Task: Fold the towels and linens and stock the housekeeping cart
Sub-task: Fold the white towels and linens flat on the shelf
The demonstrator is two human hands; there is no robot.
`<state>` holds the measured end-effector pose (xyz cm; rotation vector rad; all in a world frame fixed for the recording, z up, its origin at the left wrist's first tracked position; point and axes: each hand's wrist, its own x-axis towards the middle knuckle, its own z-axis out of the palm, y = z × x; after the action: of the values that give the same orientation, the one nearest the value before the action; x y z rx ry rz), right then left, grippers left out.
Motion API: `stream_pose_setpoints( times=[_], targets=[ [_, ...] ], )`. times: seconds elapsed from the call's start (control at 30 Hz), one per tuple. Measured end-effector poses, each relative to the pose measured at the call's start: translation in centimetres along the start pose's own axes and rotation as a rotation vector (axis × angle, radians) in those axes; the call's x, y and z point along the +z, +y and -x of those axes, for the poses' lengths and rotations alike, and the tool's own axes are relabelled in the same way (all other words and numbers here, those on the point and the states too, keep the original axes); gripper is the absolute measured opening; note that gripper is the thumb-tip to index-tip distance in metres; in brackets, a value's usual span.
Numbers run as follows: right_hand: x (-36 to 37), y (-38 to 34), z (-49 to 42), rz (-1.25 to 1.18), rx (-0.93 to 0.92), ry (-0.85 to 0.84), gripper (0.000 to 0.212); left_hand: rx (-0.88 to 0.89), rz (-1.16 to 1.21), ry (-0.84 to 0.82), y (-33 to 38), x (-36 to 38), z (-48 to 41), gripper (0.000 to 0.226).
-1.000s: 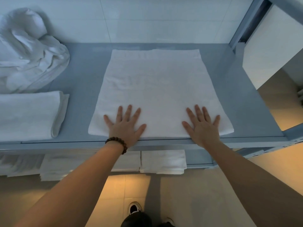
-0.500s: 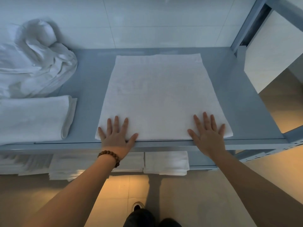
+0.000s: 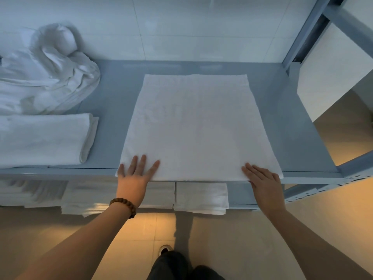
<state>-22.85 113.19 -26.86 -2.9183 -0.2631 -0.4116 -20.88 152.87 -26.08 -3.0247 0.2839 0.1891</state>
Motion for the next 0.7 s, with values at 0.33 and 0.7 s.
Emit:
stream_pose_setpoints(
  times=[0.33,0.7],
  targets=[
    [-4.3,-0.1,-0.4,-0.116,0.079,0.203,0.014,0.091,0.312,0.409,-0.8,-4.8,2.9,0.031],
    [-13.0,-1.3,0.8,-0.135,-0.034,0.39,0.033,0.19,0.461,0.645,-3.2,-13.4,6.6,0.039]
  ],
)
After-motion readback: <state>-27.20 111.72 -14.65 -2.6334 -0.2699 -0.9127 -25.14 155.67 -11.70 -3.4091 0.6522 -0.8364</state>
